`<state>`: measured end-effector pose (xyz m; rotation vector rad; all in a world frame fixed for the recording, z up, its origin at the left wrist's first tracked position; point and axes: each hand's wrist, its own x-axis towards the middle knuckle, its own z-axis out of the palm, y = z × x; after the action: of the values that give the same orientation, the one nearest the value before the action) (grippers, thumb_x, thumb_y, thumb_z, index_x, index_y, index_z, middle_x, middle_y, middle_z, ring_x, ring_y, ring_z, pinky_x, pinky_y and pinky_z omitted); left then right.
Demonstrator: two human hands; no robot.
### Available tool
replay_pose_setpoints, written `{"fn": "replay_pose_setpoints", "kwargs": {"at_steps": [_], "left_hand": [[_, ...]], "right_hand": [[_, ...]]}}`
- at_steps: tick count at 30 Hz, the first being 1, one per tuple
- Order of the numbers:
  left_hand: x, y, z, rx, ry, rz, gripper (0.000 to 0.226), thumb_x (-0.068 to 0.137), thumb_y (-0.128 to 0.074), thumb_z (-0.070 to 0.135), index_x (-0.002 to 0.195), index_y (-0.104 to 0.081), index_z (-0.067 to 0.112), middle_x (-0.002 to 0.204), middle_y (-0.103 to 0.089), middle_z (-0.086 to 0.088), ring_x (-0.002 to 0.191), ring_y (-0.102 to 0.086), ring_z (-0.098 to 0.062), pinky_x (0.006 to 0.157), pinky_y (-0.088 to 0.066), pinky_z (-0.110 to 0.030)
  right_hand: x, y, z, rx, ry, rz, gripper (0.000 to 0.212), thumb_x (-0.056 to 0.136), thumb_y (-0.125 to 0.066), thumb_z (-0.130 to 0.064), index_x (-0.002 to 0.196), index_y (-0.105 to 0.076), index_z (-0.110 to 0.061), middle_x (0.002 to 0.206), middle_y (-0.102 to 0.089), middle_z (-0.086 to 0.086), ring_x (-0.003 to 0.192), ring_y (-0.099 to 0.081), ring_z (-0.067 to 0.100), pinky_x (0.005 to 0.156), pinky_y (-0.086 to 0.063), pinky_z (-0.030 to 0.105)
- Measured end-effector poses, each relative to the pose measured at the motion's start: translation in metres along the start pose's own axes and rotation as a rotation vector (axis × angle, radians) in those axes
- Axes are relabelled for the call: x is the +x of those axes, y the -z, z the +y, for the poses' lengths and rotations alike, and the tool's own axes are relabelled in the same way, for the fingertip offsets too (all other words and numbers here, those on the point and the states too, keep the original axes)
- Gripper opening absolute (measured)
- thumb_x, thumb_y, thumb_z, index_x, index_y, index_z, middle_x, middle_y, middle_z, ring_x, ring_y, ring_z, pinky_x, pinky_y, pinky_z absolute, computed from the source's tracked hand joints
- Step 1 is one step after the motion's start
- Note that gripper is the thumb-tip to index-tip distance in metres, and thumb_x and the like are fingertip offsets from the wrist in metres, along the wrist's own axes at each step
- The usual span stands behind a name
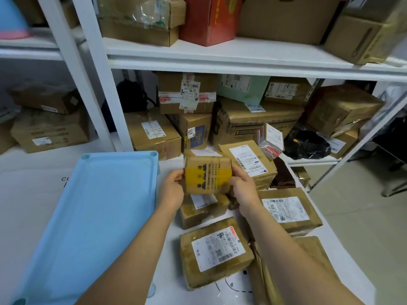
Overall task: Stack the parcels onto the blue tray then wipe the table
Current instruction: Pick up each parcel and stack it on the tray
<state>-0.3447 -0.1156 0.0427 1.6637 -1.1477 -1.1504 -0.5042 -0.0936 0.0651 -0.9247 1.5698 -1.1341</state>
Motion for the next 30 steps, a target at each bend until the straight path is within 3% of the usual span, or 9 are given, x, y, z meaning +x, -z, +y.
{"fn": "replay_pose_setpoints", "kwargs": {"at_steps": [3,9,11,14,16,20,22,26,30], "left_hand": [[0.002,0.001,0.017,-0.048,-0.065,0.003,0.049,0.096,-0.031,-0.006,0.128,-0.055,0.023,0.136,-0.052,-0.002,0.122,-0.047,-0.017,0.088,-0.040,-0.024],[-0.001,0.004,0.056,-0.072,-0.221,-0.102,0.054,0.097,-0.032,-0.005,0.120,-0.059,0.036,0.131,-0.044,0.005,0.121,-0.039,-0.011,0.105,-0.039,-0.031],[-0.003,0.006,0.068,-0.019,-0.288,-0.127,0.059,0.095,-0.029,-0.010,0.124,-0.059,0.032,0.121,-0.042,0.005,0.115,-0.037,-0.008,0.105,-0.035,-0.025],[-0.004,0.013,0.081,0.046,-0.380,-0.187,0.054,0.097,-0.030,-0.005,0.127,-0.056,0.032,0.119,-0.045,0.006,0.108,-0.044,-0.006,0.084,-0.037,-0.012],[-0.002,0.017,0.086,0.070,-0.392,-0.228,0.043,0.099,-0.034,0.006,0.128,-0.054,0.031,0.123,-0.050,0.008,0.106,-0.048,-0.006,0.075,-0.039,-0.016],[0.000,0.026,0.092,0.149,-0.381,-0.314,0.029,0.101,-0.035,0.024,0.109,-0.062,0.031,0.122,-0.055,0.010,0.109,-0.051,-0.012,0.092,-0.043,-0.033],[-0.003,0.029,0.094,0.129,-0.391,-0.374,0.030,0.101,-0.036,0.024,0.108,-0.065,0.029,0.122,-0.058,0.010,0.111,-0.052,-0.013,0.096,-0.041,-0.032],[-0.013,0.033,0.101,0.110,-0.396,-0.456,0.031,0.100,-0.038,0.028,0.118,-0.064,0.024,0.118,-0.061,0.006,0.107,-0.055,-0.012,0.092,-0.041,-0.028],[-0.014,0.040,0.099,0.156,-0.386,-0.543,0.035,0.100,-0.037,0.032,0.124,-0.061,0.022,0.121,-0.063,0.005,0.112,-0.057,-0.012,0.104,-0.041,-0.037]], "right_hand": [[0.001,0.010,-0.019,0.040,0.019,0.012,0.045,0.094,-0.042,-0.001,0.128,-0.058,-0.025,0.114,-0.064,-0.005,0.092,-0.057,-0.001,0.064,-0.044,0.013],[-0.001,0.027,-0.034,0.009,0.007,0.011,0.058,0.092,-0.058,-0.020,0.144,-0.036,-0.031,0.134,-0.052,0.000,0.116,-0.053,0.018,0.103,-0.043,0.040],[-0.005,0.030,-0.039,0.014,0.025,-0.021,0.063,0.090,-0.062,-0.025,0.145,-0.034,-0.035,0.135,-0.045,-0.001,0.119,-0.049,0.021,0.100,-0.043,0.041],[-0.011,0.032,-0.042,-0.013,0.064,-0.080,0.075,0.082,-0.071,-0.034,0.146,-0.032,-0.035,0.136,-0.039,-0.004,0.122,-0.046,0.023,0.088,-0.048,0.037],[-0.013,0.034,-0.044,-0.081,0.099,-0.104,0.084,0.075,-0.077,-0.038,0.145,-0.030,-0.034,0.139,-0.036,-0.004,0.124,-0.046,0.023,0.080,-0.051,0.034],[-0.014,0.041,-0.046,-0.081,0.080,-0.070,0.087,0.061,-0.085,-0.036,0.133,-0.035,-0.028,0.131,-0.042,-0.002,0.120,-0.047,0.020,0.098,-0.046,0.042],[-0.017,0.045,-0.043,-0.084,0.035,-0.057,0.091,0.052,-0.088,-0.041,0.125,-0.036,-0.027,0.133,-0.043,0.001,0.121,-0.046,0.021,0.103,-0.042,0.045],[-0.026,0.045,-0.037,-0.044,-0.014,-0.019,0.071,0.071,-0.080,-0.034,0.126,-0.037,-0.023,0.129,-0.044,0.002,0.112,-0.046,0.018,0.075,-0.039,0.031],[-0.036,0.044,-0.030,0.086,-0.064,0.059,0.065,0.063,-0.080,-0.045,0.117,-0.055,-0.019,0.114,-0.062,0.004,0.093,-0.057,0.014,0.065,-0.037,0.028]]}}
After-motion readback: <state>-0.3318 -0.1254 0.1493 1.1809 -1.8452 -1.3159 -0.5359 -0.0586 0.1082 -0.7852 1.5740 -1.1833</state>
